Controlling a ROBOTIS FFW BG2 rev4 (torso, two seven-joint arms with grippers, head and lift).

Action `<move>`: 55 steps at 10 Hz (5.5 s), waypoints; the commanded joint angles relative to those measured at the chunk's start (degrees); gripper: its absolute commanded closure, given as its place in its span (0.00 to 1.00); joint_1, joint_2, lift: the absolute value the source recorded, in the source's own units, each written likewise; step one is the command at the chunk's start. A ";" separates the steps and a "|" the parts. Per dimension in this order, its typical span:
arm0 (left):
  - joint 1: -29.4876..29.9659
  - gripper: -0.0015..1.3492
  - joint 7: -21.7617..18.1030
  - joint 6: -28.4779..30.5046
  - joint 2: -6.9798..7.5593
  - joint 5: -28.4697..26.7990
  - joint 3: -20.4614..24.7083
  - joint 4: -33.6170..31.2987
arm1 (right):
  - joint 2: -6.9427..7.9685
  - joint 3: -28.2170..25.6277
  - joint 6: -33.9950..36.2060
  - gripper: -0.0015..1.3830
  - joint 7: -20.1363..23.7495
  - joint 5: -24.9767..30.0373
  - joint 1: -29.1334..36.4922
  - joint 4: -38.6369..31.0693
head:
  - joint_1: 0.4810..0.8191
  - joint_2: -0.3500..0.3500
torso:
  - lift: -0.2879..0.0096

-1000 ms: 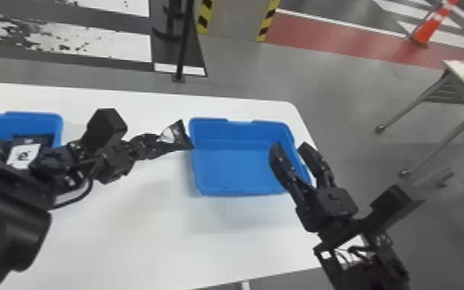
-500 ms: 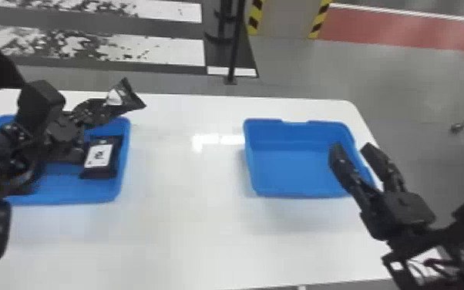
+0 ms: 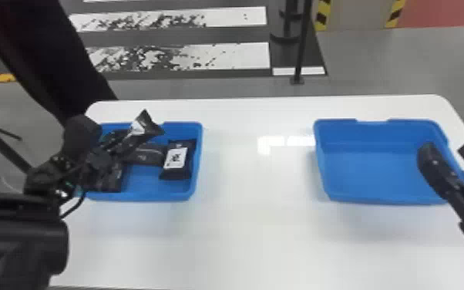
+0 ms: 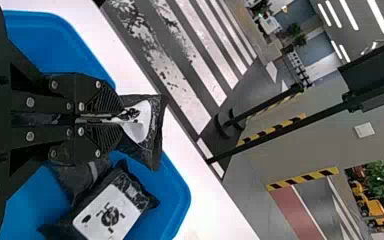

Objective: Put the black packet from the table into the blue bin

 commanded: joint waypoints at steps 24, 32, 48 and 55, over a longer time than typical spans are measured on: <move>40.39 0.12 25.97 -16.22 -9.11 40.05 2.64 -35.26 | 0.05 -1.03 0.12 0.36 -0.11 -0.61 3.80 -3.09 | 0.63 0.60 | 0.60; 39.54 0.12 25.97 -15.10 -8.93 40.96 1.96 -34.97 | 0.05 -0.91 0.12 0.36 -0.11 -0.38 3.52 -2.81 | 0.63 0.58 | 0.60; 39.12 0.12 25.88 -14.68 -8.23 42.79 0.59 -34.27 | 0.05 -1.03 0.12 0.36 -0.02 -0.27 3.38 -2.67 | 0.63 0.55 | 0.60; 38.98 0.12 25.97 -14.53 -8.05 43.25 0.36 -34.27 | 0.05 -0.91 0.12 0.36 -0.02 -0.38 3.24 -2.67 | 0.63 0.55 | 0.60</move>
